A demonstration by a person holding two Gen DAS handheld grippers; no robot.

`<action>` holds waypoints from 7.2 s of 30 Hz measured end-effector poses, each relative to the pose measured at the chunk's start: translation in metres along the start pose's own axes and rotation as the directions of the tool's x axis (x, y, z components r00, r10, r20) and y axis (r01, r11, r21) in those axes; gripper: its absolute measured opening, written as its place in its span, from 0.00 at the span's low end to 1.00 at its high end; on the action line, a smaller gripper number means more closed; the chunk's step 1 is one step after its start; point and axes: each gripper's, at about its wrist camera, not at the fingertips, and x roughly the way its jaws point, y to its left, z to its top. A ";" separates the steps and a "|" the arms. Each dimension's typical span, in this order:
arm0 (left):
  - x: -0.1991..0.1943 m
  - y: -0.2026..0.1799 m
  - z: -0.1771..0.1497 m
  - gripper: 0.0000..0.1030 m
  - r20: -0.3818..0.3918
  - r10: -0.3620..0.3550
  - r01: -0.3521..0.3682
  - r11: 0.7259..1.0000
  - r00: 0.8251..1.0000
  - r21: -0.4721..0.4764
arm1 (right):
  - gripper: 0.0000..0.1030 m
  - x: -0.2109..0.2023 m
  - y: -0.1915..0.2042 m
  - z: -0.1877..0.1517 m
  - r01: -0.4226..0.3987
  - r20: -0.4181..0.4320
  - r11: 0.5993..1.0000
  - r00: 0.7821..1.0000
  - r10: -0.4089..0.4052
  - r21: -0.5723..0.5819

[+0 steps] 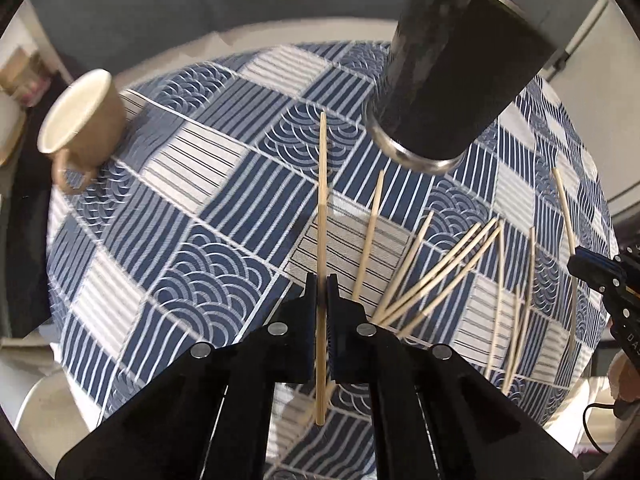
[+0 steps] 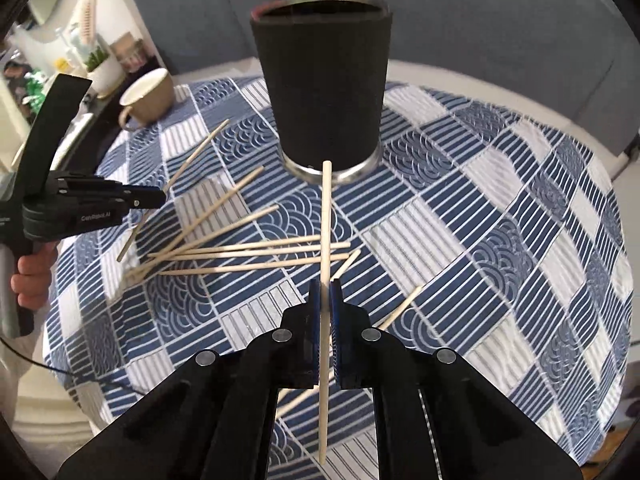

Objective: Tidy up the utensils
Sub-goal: 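Lift the held sticks with both tools and carry them over the black holder, then open both tools to drop the sticks into the black holder, then lower both tools to the pile and each grasp one wooden stick, then lift both held sticks and bring them above the black holder's opening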

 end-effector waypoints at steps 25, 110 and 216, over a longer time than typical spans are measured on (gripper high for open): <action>-0.142 -0.123 0.011 0.05 0.288 0.226 -0.200 0.973 0.931 -0.118 | 0.05 -0.151 -0.066 0.057 -0.137 0.427 0.970 0.879 0.213 -0.202; -0.087 -0.089 -0.049 0.89 0.403 -0.037 0.092 0.989 0.914 -0.116 | 0.85 -0.062 -0.103 0.002 -0.128 0.244 0.991 0.961 0.130 -0.026; -0.086 -0.045 0.138 0.05 0.804 -0.052 0.315 0.933 0.592 -0.172 | 0.05 -0.024 -0.100 0.221 -0.497 0.602 0.847 0.622 0.500 -0.190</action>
